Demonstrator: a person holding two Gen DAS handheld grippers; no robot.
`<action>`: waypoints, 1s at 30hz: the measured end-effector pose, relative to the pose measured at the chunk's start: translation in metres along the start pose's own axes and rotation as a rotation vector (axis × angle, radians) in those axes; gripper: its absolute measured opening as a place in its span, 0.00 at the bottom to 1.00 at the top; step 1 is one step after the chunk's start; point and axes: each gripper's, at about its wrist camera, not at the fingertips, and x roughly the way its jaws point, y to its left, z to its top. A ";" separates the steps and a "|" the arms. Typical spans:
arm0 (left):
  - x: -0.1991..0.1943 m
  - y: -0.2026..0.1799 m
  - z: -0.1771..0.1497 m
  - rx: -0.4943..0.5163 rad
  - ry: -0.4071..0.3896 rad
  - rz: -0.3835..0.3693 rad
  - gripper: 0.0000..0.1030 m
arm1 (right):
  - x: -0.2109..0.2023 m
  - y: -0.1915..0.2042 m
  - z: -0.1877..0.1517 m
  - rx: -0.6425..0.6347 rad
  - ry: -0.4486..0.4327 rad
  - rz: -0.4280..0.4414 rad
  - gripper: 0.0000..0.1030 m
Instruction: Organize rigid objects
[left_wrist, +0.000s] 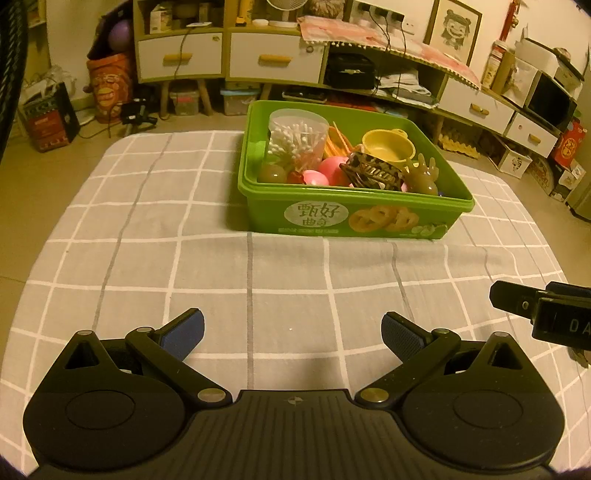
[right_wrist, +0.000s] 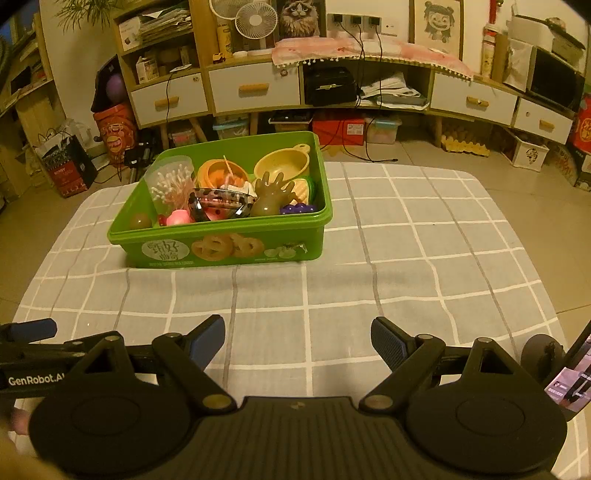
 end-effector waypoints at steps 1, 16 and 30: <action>0.000 0.000 0.000 0.000 0.000 0.000 0.98 | 0.000 0.000 0.000 0.001 0.001 0.000 0.77; 0.000 -0.001 -0.001 -0.003 -0.002 -0.002 0.98 | 0.001 0.001 0.000 0.002 0.000 -0.001 0.77; -0.001 -0.001 0.000 -0.005 -0.005 -0.005 0.98 | 0.000 0.001 0.000 0.001 0.003 0.000 0.77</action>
